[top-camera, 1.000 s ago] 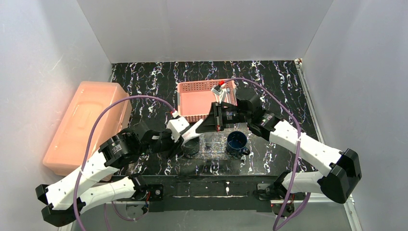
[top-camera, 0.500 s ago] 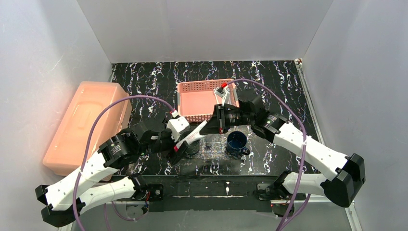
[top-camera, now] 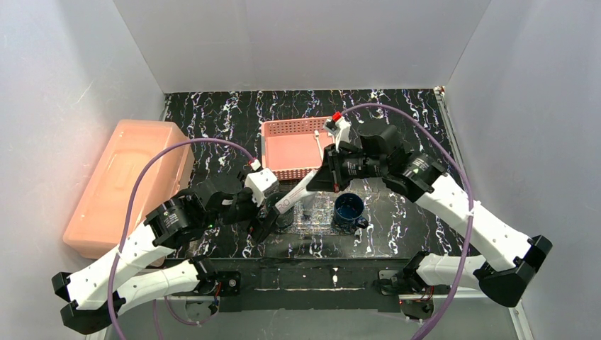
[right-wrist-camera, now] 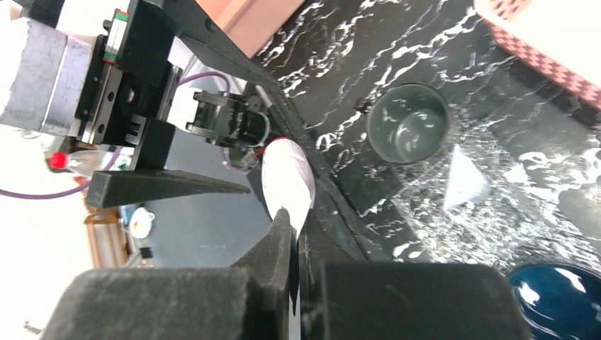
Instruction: Prepare toiletry sets of a toothbrush and toothpaste on the tray
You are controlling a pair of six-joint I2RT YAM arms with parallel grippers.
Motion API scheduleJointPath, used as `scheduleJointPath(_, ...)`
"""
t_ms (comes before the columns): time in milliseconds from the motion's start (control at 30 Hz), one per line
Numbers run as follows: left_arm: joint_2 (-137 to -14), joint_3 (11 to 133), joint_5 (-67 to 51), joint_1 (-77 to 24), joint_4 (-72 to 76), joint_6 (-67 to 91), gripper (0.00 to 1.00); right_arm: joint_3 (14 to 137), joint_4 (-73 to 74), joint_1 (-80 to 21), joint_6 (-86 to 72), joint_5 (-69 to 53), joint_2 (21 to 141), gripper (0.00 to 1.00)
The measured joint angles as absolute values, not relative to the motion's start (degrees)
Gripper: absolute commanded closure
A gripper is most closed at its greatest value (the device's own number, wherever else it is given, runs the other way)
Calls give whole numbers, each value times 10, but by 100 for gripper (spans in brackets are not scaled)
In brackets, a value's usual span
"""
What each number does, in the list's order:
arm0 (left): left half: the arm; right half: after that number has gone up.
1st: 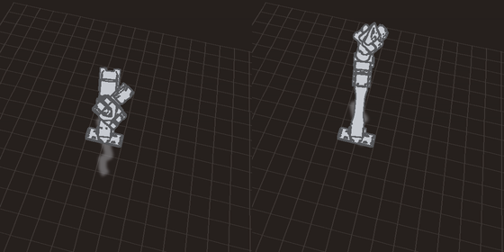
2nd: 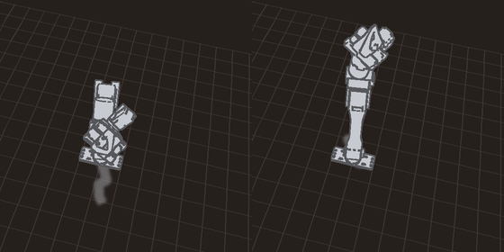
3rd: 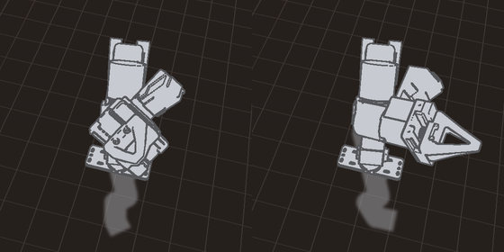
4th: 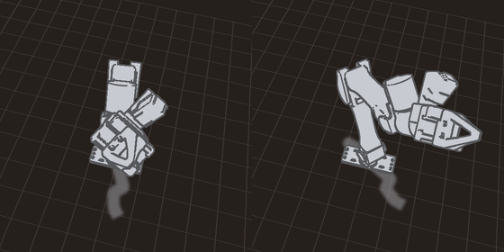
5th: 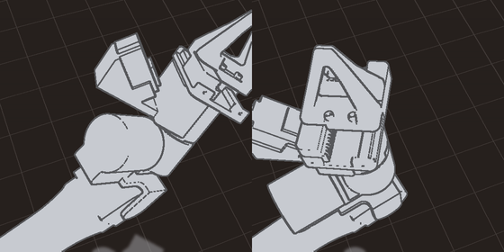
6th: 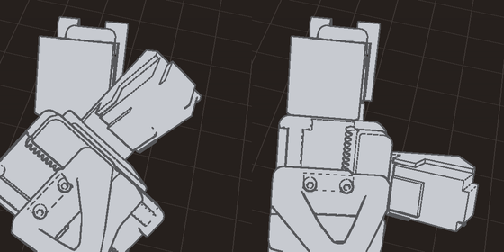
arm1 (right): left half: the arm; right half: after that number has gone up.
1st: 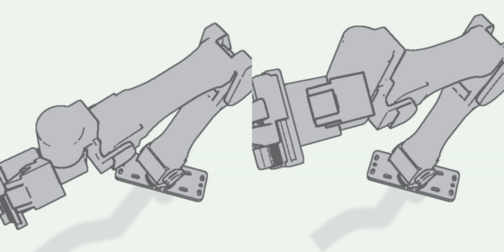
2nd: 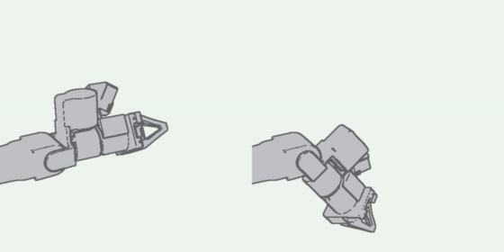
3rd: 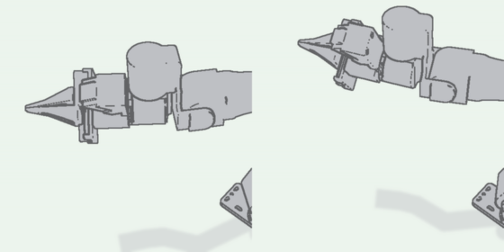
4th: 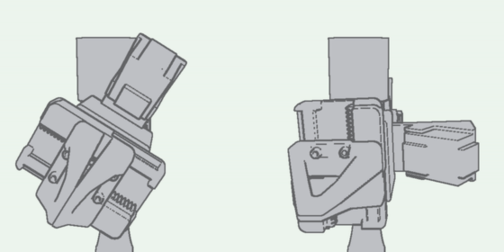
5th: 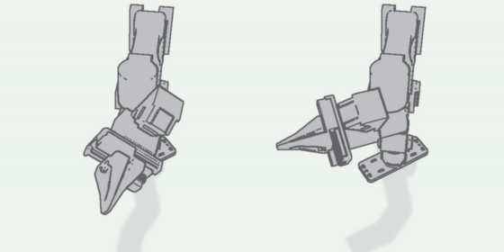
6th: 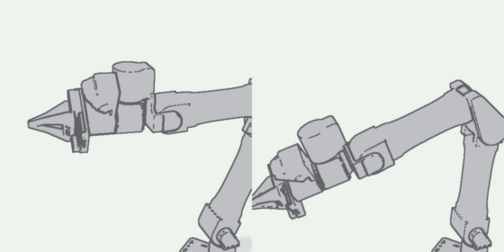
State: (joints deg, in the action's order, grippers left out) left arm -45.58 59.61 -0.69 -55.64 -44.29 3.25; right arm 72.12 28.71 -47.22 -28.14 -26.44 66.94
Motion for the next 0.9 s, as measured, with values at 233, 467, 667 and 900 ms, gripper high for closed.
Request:
scheduleJointPath(233,-457,588,14,-556,-420,50,2,819,414,-472,-204,-173,666,99)
scheduleJointPath(467,-458,561,24,-556,-400,71,2,887,517,-472,-156,-80,669,99)
scheduleJointPath(667,-446,532,41,-556,-381,84,2,923,579,-473,-129,-19,682,99)
scheduleJointPath(900,-422,508,70,-556,-362,86,2,929,637,-481,-104,45,712,99)
